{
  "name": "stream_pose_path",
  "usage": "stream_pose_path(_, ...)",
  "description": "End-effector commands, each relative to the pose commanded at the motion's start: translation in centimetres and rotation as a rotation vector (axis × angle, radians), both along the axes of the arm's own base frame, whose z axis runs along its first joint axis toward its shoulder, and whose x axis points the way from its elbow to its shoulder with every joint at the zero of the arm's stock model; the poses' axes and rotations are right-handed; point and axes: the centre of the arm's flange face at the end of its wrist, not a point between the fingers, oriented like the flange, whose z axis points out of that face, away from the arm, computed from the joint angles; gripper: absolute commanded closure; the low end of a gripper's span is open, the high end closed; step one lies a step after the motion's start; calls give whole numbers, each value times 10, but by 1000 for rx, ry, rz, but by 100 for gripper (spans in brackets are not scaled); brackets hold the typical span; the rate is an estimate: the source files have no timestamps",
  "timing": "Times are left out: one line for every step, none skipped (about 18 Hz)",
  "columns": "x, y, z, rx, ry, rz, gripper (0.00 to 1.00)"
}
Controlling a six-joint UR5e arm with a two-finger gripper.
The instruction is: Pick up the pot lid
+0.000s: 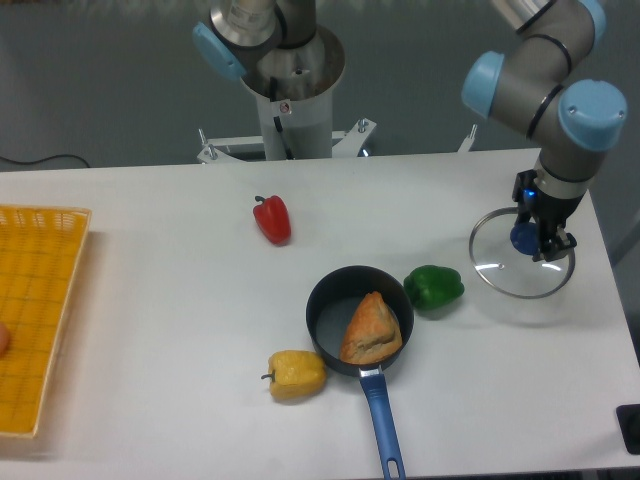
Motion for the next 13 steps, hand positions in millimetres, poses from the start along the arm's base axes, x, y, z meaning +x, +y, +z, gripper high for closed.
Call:
stream_pose_path(4,4,3,2,2,11,45)
stream_pose_path(8,11,4,2,-1,20,45)
stream_pose_path(13,17,9,5,4,27,45)
stream_pose_path(16,23,9,5,3,34,45)
stream_pose_path(18,28,9,6,3,35,45)
stream_pose_path(20,30,10,6,2,38,45)
stream_pose_path(22,33,10,6,2,40,45)
stream_pose_path(24,36,9,6,0,43,45)
stream_pose_path(27,40,12,7,1,43,45)
stream_pose_path(31,43,14,6,4,46,45)
stream_pose_path(34,48,14,5,4,51,45)
stream_pose_path(35,50,14,4,4,58,45)
stream_pose_path(36,50,14,2,3,63,45)
